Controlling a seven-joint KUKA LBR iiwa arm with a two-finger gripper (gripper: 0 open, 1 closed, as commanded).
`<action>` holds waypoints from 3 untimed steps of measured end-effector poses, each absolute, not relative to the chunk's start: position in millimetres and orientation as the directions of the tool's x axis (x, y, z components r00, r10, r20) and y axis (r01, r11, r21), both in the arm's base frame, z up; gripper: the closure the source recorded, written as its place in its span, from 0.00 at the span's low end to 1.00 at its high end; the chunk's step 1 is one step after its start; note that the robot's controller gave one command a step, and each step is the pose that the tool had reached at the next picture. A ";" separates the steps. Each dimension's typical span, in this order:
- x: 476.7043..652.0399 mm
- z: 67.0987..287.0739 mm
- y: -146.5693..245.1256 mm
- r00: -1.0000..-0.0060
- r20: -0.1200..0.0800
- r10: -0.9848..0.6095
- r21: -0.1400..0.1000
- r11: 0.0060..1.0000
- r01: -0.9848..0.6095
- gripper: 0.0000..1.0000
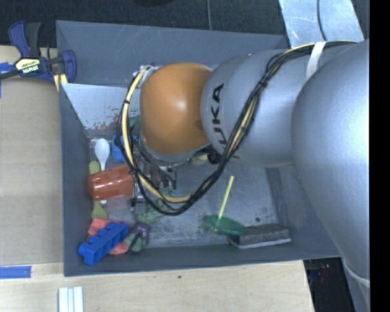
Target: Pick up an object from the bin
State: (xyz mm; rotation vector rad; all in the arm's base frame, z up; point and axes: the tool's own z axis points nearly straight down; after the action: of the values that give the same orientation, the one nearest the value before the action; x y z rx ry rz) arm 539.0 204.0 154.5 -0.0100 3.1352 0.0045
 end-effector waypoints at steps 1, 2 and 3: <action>558.0 93.0 209.4 -0.992 -0.022 -0.125 0.005 0.992 -0.125 0.00; 555.4 75.3 171.5 -0.998 -0.014 -0.057 0.006 0.998 -0.057 0.00; 570.8 70.7 211.3 -0.990 -0.019 -0.139 0.006 0.990 -0.139 1.00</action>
Offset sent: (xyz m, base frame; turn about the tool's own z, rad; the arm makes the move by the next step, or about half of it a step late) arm 0.0145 -0.0444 -0.0845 -0.0364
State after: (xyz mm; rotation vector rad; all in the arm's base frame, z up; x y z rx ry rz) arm 570.8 211.3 70.7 -0.2180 3.1155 0.0117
